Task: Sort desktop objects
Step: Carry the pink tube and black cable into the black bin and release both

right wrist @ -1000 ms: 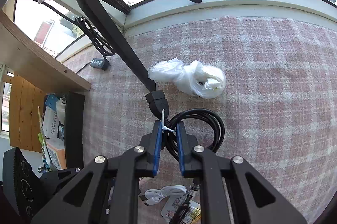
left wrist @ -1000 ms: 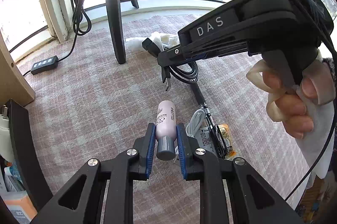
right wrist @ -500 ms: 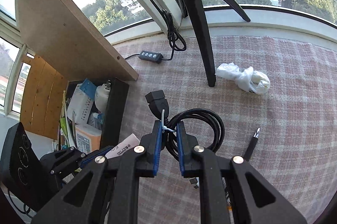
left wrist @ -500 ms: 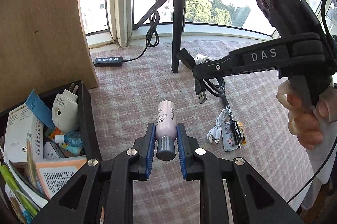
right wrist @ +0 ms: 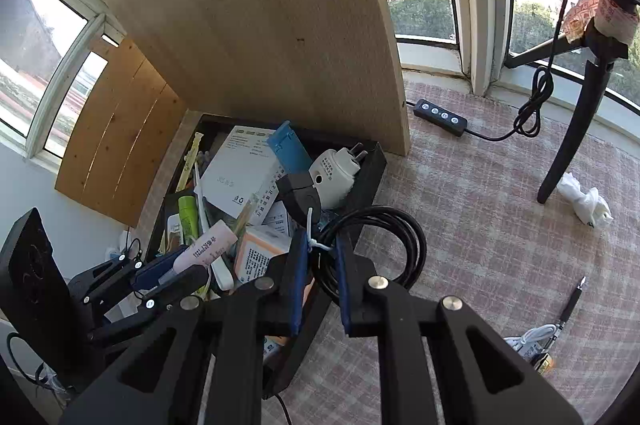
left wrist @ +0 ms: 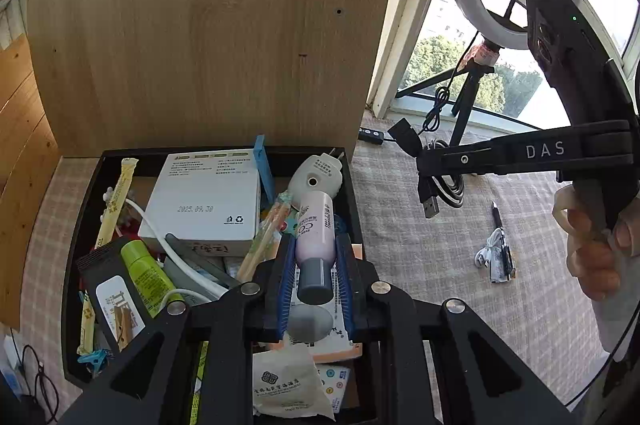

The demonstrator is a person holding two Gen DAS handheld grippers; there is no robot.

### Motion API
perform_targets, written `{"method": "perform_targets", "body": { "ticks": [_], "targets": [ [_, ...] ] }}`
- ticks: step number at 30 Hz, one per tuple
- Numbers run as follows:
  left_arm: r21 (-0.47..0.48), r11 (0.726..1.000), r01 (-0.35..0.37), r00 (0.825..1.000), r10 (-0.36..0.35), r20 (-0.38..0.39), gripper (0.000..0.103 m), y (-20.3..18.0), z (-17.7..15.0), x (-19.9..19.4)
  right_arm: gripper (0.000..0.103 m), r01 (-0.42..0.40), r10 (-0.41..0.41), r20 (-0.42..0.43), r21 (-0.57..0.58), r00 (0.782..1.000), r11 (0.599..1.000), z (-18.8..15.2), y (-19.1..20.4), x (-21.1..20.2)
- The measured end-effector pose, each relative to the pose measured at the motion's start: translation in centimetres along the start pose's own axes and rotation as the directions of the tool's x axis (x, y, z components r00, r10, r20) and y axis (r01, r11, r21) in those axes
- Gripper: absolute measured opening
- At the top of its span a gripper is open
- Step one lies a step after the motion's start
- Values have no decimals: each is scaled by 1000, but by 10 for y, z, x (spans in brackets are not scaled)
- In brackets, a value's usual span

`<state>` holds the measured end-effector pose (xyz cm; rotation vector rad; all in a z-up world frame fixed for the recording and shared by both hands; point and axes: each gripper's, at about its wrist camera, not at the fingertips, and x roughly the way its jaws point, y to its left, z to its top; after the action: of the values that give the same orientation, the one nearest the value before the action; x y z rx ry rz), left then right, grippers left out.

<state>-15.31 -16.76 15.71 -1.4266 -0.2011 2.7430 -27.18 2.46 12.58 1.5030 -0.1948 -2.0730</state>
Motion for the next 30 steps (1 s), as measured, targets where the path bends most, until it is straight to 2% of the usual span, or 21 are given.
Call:
{"method": "perform_targets", "body": {
  "ticks": [5,12,14,15,16,18,19,24,30],
  "targets": [
    [-65,997,-49,998,51,28,19,45,2,-18,14,-9,8,-23,-49,1000,999,12,38,18],
    [-90,992,-88,995,92,40,19,78,5,-23,14,-1,-3,-45,-92,999,996,27,72,42],
    [-97,989,-108,993,112,43,19,84,8,-22,17,3,-7,-40,-93,999,996,32,77,47],
    [-105,987,-125,991,130,44,20,88,9,-20,24,-1,-3,-41,-91,999,996,35,79,50],
    [-125,983,-133,990,138,35,34,92,11,-19,38,-3,-1,-46,-89,999,996,38,80,53],
    [-165,979,-119,992,124,20,54,101,12,-16,47,15,-18,-34,-89,999,996,42,83,53],
    [-175,977,-119,992,126,28,51,103,11,-17,47,23,-25,-23,-98,999,995,43,85,52],
    [-173,978,-117,992,124,29,50,102,9,-19,47,29,-30,-6,-120,1000,992,41,83,42],
    [-127,986,-108,993,113,27,50,80,6,-27,47,55,-55,3,-88,998,995,28,56,19]
  ]
}}
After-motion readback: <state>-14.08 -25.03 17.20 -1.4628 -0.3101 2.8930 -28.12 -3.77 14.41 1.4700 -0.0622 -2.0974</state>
